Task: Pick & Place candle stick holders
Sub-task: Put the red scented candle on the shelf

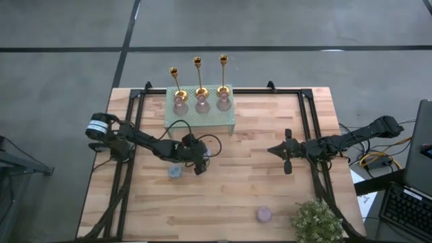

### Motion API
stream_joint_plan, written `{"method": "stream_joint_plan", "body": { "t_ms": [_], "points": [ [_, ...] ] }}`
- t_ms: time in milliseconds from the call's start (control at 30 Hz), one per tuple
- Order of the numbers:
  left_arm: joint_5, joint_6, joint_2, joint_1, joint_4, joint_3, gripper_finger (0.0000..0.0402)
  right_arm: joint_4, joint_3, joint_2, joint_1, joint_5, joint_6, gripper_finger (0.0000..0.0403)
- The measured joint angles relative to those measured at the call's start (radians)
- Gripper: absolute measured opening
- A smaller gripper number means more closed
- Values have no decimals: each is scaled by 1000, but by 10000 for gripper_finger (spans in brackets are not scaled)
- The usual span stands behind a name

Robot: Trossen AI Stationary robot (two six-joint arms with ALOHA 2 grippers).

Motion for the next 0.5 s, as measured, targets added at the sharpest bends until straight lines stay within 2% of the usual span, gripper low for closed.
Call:
{"method": "stream_joint_plan", "body": {
  "t_ms": [267,500],
  "points": [
    [4,4,2,0,18,0,308,0,0,0,0,0,0,8],
    [48,13,-9,-2,17,0,307,0,0,0,0,0,0,8]
  ]
}}
